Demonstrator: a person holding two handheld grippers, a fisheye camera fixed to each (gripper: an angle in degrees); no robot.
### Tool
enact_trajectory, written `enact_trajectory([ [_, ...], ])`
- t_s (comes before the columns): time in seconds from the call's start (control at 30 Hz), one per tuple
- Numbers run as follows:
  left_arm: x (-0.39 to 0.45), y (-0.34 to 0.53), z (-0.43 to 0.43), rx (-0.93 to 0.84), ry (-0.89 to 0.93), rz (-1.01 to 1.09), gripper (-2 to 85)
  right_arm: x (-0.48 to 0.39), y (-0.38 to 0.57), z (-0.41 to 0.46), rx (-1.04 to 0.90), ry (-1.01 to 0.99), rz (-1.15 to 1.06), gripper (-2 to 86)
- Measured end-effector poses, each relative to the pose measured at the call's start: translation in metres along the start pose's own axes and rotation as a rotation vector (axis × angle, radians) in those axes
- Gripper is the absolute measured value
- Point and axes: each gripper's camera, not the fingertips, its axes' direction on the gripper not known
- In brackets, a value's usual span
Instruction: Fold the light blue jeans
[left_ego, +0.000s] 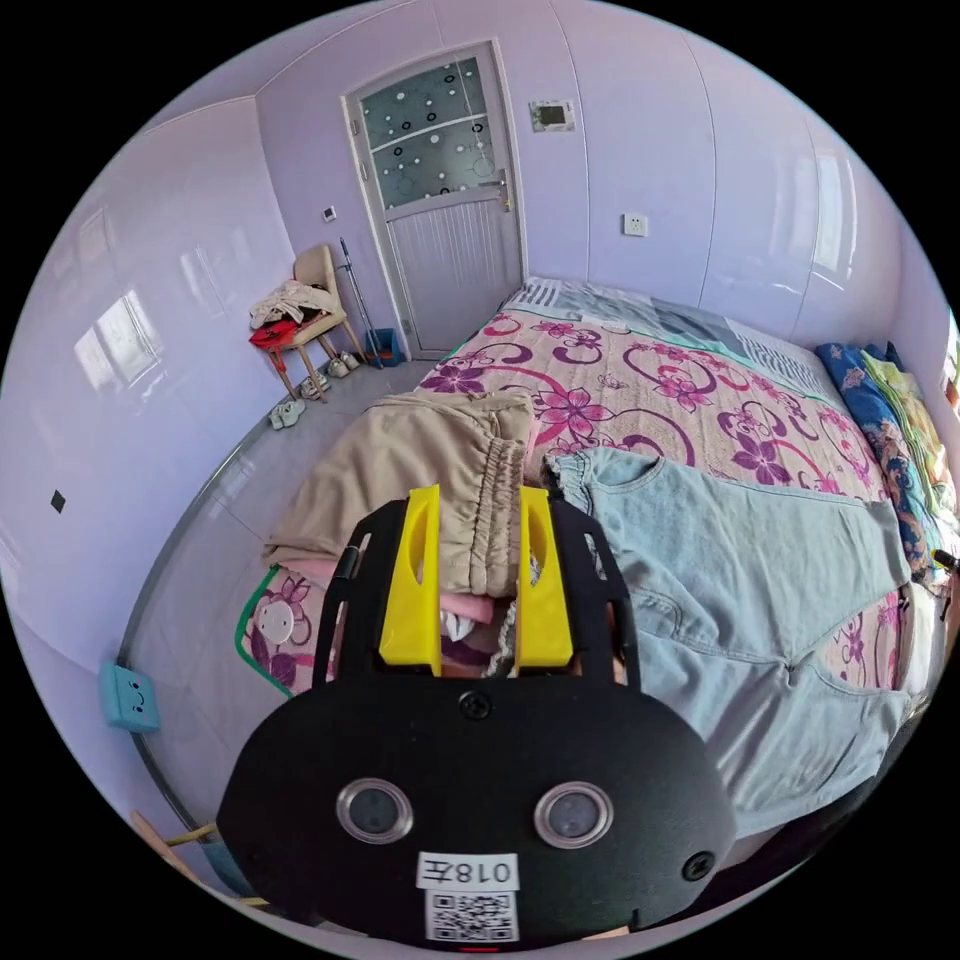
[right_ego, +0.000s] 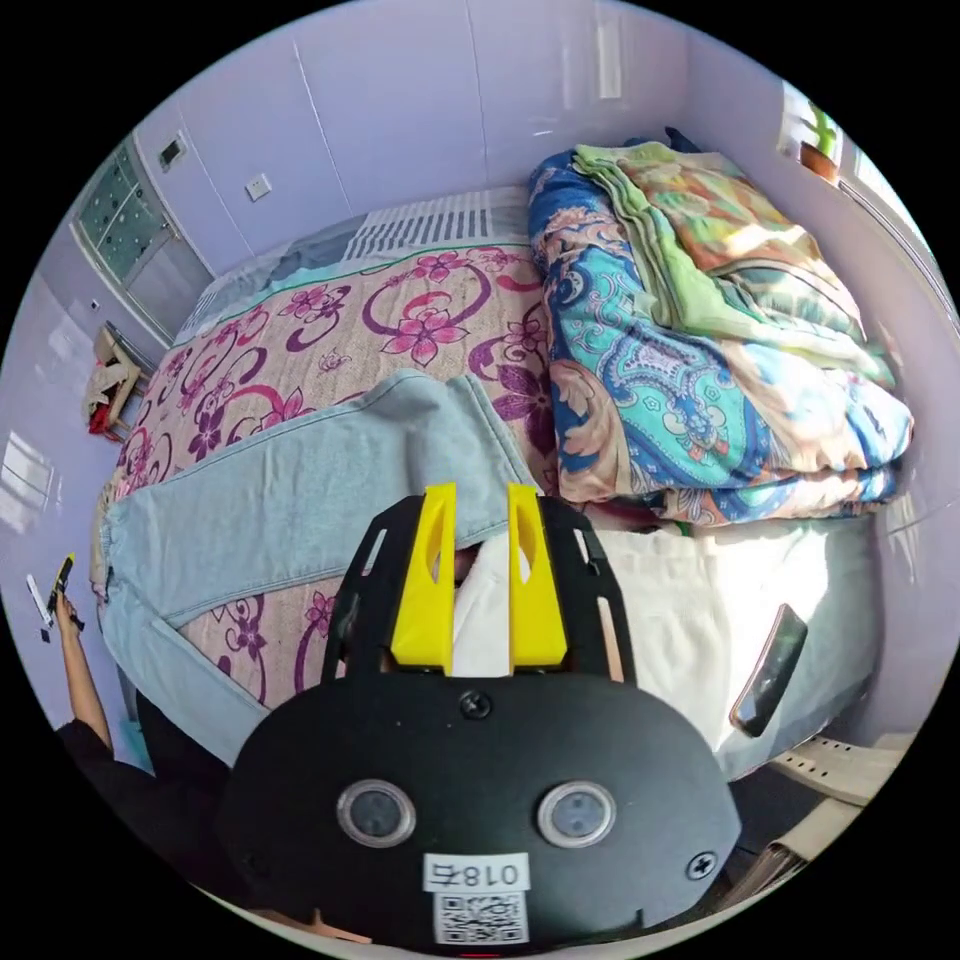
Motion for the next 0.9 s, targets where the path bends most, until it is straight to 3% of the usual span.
enact_trajectory([
  [0.17, -0.011, 0.087, -0.036, -0.005, -0.037, -0.008, 10.1, 0.045, 0.004, 0.034, 0.025, -0.193, 0.062, 10.4],
  [0.37, -0.021, 0.158, -0.062, -0.032, 0.005, -0.058, 9.9, 0.025, -0.066, 0.108, 0.062, -0.089, -0.054, 10.9],
  [0.5, -0.033, 0.177, -0.062, 0.004, 0.054, -0.158, 9.8, 0.026, -0.105, 0.18, -0.081, -0.037, -0.08, 12.0],
  [0.6, -0.039, 0.18, -0.045, -0.03, 0.054, -0.173, 9.5, 0.025, -0.103, 0.202, -0.082, -0.067, -0.118, 4.4],
  [0.67, -0.04, 0.18, -0.032, -0.033, 0.052, -0.17, 9.1, 0.009, -0.095, 0.201, -0.063, 0.033, -0.222, 3.4],
  [0.73, -0.04, 0.181, -0.023, -0.026, 0.055, -0.17, 8.9, -0.019, -0.075, 0.184, 0.098, 0.364, -0.307, 3.2],
  [0.8, -0.039, 0.183, -0.013, -0.029, 0.062, -0.169, 8.8, -0.03, -0.065, 0.176, 0.208, 0.495, -0.312, 3.8],
  [0.9, -0.042, 0.192, 0.005, -0.039, 0.109, -0.181, 9.2, -0.026, -0.076, 0.202, 0.137, 0.567, -0.299, 6.0],
])
